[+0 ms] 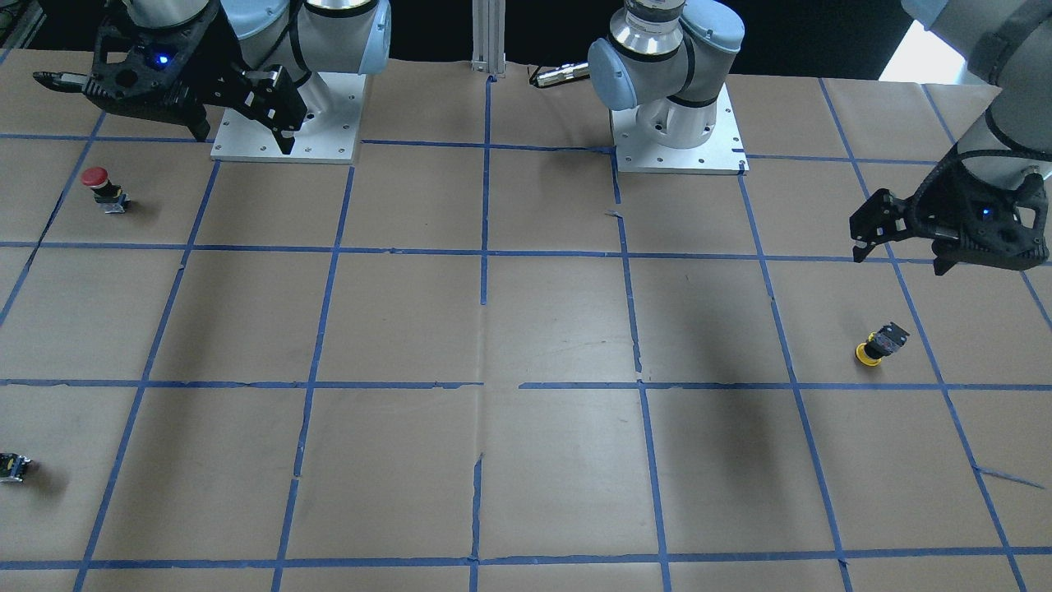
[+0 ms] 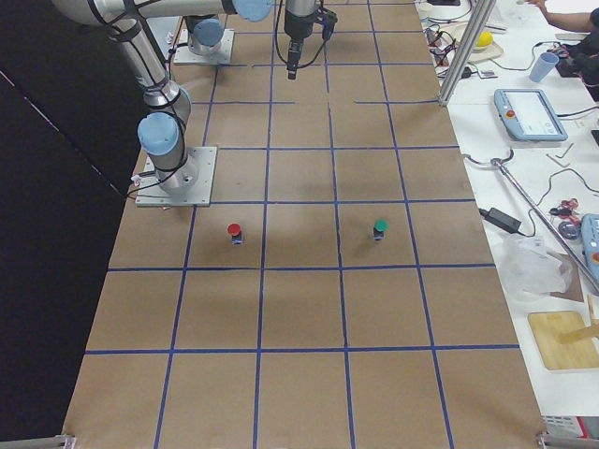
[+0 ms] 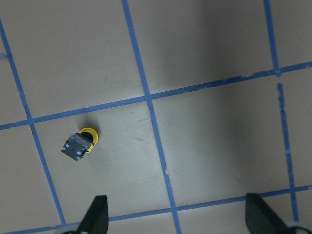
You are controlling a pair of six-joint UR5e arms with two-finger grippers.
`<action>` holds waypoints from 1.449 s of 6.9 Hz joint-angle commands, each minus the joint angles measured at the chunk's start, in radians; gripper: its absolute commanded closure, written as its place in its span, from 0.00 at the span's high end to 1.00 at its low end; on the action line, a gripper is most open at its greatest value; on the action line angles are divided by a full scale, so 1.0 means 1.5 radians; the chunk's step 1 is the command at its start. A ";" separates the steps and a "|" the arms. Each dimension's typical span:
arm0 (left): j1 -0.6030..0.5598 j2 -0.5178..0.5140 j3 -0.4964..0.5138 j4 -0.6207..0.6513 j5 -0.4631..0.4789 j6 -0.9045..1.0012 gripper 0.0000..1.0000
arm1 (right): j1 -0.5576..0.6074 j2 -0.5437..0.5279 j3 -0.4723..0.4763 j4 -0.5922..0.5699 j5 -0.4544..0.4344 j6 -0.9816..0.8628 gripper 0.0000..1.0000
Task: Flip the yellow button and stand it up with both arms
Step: 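Lower the left gripper over the yellow button's square base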
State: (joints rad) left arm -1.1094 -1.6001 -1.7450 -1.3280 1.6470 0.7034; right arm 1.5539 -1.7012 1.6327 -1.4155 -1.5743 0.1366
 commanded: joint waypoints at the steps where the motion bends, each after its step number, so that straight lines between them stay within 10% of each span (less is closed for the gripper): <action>1: 0.064 -0.001 -0.104 0.166 -0.004 0.126 0.99 | 0.000 0.000 0.002 -0.001 0.000 0.000 1.00; 10: 0.181 -0.139 -0.071 0.176 -0.101 0.391 0.98 | 0.000 -0.001 0.008 -0.010 -0.018 0.000 1.00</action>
State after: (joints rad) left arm -0.8390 -1.7936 -1.8502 -1.0627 1.5007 1.2532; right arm 1.5539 -1.7027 1.6444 -1.4300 -1.5958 0.1370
